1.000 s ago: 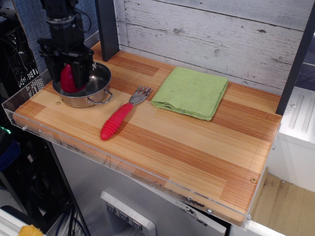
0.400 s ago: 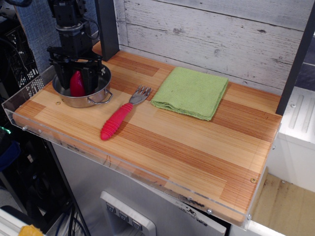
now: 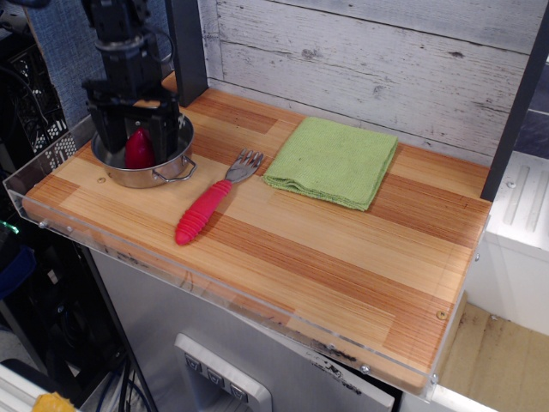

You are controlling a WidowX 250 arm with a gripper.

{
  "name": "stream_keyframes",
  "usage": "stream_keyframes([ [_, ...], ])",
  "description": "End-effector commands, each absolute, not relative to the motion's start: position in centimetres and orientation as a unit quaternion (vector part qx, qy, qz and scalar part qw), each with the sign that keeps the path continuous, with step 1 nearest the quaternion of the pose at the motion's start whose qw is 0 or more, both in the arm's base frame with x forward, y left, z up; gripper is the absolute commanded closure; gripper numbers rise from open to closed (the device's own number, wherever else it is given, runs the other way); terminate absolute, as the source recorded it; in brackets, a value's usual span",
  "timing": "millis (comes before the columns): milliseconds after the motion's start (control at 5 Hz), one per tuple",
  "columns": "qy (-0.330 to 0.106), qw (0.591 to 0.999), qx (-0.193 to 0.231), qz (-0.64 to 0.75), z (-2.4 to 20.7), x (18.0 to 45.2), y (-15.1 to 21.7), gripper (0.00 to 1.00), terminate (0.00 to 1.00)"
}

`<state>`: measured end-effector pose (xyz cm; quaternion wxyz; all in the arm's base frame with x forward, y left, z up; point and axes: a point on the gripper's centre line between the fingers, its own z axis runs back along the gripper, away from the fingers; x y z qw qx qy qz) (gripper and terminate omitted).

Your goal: Pick fruit from vessel and place it in the vessel

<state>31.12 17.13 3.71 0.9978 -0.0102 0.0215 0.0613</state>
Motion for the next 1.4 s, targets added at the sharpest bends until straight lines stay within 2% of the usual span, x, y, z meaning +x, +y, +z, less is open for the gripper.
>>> stream_keyframes([
  [0,-0.032,0.999,0.011,0.034,12.8,29.5,16.0,0.0,0.0],
  [200,-0.044,0.999,0.004,0.022,15.5,27.9,14.8,0.0,0.0],
  [400,-0.033,0.999,0.008,-0.001,17.0,27.5,12.9,0.0,0.0],
  [600,-0.032,0.999,0.005,-0.008,17.4,27.2,11.7,0.0,0.0],
  [800,-0.026,0.998,0.028,-0.041,17.5,27.3,11.0,0.0,0.0],
  [1000,-0.026,0.998,0.028,-0.041,17.5,27.3,11.0,0.0,0.0],
  [1200,-0.026,0.998,0.028,-0.041,17.5,27.3,11.0,0.0,1.0],
])
